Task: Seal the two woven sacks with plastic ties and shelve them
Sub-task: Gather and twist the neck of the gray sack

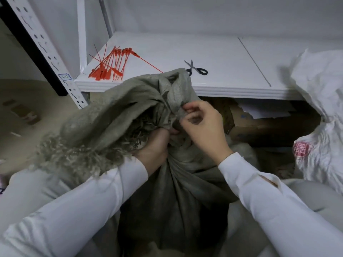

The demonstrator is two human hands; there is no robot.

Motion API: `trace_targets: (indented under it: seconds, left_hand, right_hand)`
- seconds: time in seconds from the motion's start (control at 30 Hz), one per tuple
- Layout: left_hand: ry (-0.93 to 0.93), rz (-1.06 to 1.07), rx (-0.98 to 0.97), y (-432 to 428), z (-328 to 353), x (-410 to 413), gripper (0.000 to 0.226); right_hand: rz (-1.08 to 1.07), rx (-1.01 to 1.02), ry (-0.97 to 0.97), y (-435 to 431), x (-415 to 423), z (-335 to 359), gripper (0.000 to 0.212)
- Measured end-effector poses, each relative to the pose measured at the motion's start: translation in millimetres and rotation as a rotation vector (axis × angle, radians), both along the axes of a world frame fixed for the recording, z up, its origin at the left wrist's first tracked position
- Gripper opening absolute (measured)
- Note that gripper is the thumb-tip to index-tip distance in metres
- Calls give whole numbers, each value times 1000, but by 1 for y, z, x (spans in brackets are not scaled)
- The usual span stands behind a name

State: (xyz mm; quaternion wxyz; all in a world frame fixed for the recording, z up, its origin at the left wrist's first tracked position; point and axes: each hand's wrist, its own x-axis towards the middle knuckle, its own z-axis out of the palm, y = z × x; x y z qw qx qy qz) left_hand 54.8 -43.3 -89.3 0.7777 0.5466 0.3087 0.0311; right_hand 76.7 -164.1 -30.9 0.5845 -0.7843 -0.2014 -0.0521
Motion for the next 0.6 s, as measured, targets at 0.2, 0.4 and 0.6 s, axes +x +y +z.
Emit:
trace_targets:
  seconds: [0.2, 0.4, 0.6]
  left_hand:
    - [84, -103, 65, -3, 12, -9, 37]
    - [48, -314, 176, -1, 25, -15, 23]
    - [90, -469, 292, 3, 28, -20, 45]
  right_hand:
    - [-123, -47, 374, -14, 17, 2, 84]
    - [146, 35, 615, -25, 18, 6, 68]
    - [208, -91, 459, -27, 12, 10, 44]
